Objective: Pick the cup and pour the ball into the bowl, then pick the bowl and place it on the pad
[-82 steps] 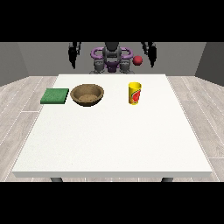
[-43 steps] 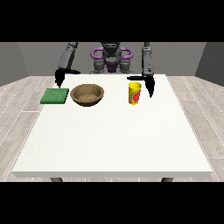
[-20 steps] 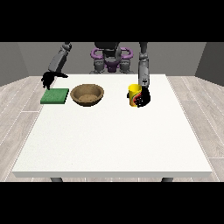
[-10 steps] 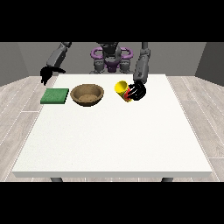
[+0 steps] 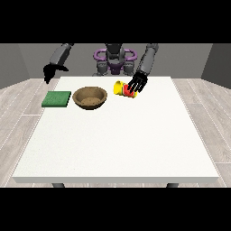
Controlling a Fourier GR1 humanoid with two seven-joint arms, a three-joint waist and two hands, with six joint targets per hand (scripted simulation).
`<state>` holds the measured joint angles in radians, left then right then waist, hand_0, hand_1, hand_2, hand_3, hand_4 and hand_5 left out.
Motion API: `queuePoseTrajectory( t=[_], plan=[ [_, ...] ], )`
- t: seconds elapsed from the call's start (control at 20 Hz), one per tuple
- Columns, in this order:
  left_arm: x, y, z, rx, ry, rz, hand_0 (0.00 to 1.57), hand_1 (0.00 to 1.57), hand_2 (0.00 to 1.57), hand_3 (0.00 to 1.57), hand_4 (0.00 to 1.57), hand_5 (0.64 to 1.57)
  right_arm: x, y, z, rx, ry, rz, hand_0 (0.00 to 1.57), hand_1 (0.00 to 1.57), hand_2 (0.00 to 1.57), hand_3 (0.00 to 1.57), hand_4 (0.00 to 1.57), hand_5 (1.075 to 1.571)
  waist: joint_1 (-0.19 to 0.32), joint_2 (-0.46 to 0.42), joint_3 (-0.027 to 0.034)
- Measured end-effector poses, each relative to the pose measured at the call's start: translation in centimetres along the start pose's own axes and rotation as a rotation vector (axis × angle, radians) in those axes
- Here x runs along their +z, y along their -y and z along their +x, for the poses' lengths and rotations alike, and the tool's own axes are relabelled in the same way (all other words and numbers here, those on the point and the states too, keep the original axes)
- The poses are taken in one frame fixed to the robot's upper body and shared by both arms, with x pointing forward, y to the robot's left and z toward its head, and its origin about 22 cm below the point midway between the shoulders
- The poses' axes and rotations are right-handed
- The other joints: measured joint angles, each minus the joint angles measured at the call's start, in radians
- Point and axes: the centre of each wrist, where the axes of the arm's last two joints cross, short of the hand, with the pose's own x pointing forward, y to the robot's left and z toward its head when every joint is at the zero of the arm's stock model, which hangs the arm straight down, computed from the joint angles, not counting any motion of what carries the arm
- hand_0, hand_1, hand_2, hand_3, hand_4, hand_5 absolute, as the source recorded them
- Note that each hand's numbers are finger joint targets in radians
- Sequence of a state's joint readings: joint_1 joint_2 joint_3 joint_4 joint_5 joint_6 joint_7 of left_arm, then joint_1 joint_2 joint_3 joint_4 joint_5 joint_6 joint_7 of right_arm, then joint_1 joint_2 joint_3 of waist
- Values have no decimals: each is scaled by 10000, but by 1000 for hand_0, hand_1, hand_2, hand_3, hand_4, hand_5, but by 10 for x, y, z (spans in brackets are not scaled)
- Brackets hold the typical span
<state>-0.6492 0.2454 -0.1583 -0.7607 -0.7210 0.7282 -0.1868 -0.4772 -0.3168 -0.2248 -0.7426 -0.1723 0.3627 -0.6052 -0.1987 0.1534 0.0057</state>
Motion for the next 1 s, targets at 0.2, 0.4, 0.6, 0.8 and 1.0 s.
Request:
queuePoseTrajectory(
  t=[0.2,0.4,0.6,0.8,1.0],
  plan=[
    [-6,16,39,-1201,825,-1109,1346,1346,1571,1571,940,1548,21,16,-11,-28,-666,-645,0,0,248,155,386,1547,600,-814,-1],
    [-12,26,89,-1841,1734,-1963,1208,1208,1571,1521,883,1531,52,36,-21,95,-1026,-1527,0,0,284,220,396,1541,1440,-1289,-20],
    [-9,35,136,-2406,2274,-2699,520,520,1571,1431,882,1530,70,44,-28,83,-1303,-1902,0,0,198,277,418,1541,1804,-1572,-34],
    [-10,34,166,-3039,2856,-3035,497,497,1571,1488,818,1533,83,57,-26,183,-1257,-2095,0,0,275,388,405,1539,2032,-1501,-41],
    [-9,30,187,-3836,3682,-3181,0,0,1571,1571,545,1521,98,63,-29,247,-1526,-2445,0,0,269,342,392,1535,2337,-1658,-46]
  ],
)
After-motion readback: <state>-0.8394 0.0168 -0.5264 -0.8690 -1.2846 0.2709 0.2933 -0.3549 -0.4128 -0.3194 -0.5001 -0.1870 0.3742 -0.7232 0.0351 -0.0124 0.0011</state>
